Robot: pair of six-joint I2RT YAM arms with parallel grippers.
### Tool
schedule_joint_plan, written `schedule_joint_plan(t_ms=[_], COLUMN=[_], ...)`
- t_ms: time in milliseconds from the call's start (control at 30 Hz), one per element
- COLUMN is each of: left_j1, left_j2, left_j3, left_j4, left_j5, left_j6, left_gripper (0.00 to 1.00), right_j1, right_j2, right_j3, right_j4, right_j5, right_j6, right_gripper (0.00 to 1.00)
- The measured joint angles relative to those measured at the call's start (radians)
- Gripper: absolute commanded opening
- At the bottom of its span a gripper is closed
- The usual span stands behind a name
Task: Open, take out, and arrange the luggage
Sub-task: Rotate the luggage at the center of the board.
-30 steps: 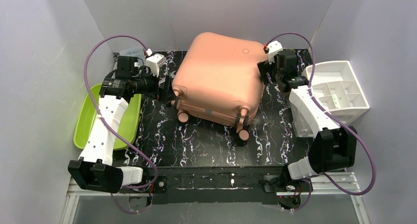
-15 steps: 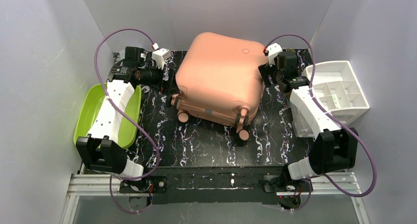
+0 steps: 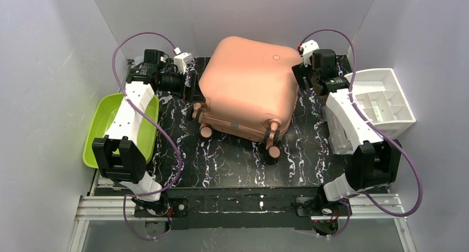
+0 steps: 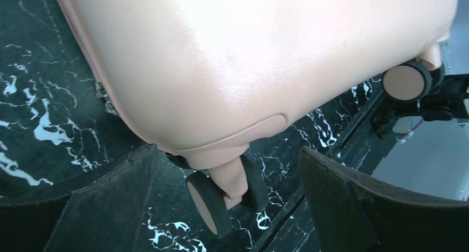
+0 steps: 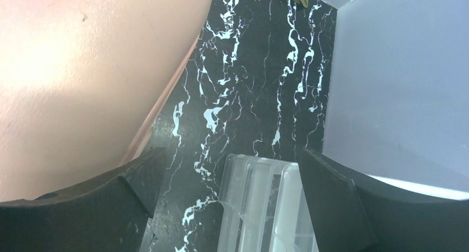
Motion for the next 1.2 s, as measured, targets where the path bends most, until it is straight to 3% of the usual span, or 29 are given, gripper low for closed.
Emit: schedule_joint_plan(t_ms=[300,600,933,1200], left_j1=[0.0,0.0,0.0,0.0], left_j2=[-0.015,-0.041,-0.038,-0.045], left_j3=[-0.077,-0.078,0.109,0.133], left_j4=[0.022,0.021,-0.134,-0.205], left_j5=[0.069,0.057,-0.042,-0.116], left_j6=[-0.028,-0.055,0.01,0.025], left_gripper=[0.98,0.98,0.98,0.98], right_j1=[-0.006,-0.014,-0.022,-0.009], right_j2=[0.14,0.159,0.174,0.11], right_j3=[0.059,0.068,0.074,0.015], right_j4=[-0.008,0.034,0.047,0.066], right_j5=[0.003,-0.007,-0.004,0.035], right_j6=[0.053,0.078,0.08,0.072], right_gripper=[0.98,0.98,0.98,0.99])
